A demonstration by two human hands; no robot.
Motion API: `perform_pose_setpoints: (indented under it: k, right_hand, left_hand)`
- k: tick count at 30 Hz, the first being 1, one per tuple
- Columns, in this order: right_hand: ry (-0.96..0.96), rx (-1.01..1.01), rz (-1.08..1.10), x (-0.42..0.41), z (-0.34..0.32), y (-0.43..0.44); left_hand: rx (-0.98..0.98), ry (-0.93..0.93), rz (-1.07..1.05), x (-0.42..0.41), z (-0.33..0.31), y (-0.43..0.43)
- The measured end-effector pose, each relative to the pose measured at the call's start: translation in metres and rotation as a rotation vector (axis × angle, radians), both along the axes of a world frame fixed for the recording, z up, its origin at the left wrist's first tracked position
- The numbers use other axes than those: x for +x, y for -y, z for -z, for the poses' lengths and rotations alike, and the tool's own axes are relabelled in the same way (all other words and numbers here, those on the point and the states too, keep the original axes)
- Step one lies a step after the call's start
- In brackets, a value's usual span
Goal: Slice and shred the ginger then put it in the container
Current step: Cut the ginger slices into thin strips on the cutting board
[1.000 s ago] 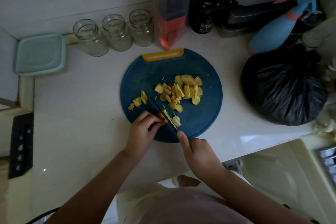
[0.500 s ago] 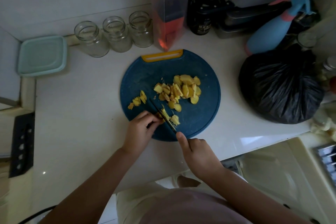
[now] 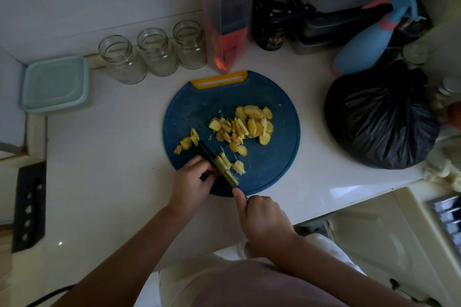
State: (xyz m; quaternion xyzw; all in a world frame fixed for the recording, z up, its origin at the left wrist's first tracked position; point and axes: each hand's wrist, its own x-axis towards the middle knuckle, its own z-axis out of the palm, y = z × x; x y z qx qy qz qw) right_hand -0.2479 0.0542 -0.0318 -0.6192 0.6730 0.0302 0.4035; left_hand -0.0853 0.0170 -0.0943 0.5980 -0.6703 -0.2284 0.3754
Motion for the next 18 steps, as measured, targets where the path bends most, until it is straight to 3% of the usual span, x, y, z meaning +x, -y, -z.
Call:
perform_pose_setpoints:
  k: [10, 15, 18]
  right_hand:
    - [0.09, 0.056, 0.114, 0.012, 0.008, 0.018]
    - [0.314, 0.044, 0.336, 0.008, 0.009, 0.027]
    - [0.373, 0.098, 0.341, 0.002, 0.007, 0.027]
  left_hand:
    - [0.01, 0.02, 0.04, 0.002, 0.004, 0.001]
    - [0.011, 0.031, 0.111, 0.004, 0.005, 0.002]
    - [0.003, 0.032, 0.117, 0.005, 0.003, 0.002]
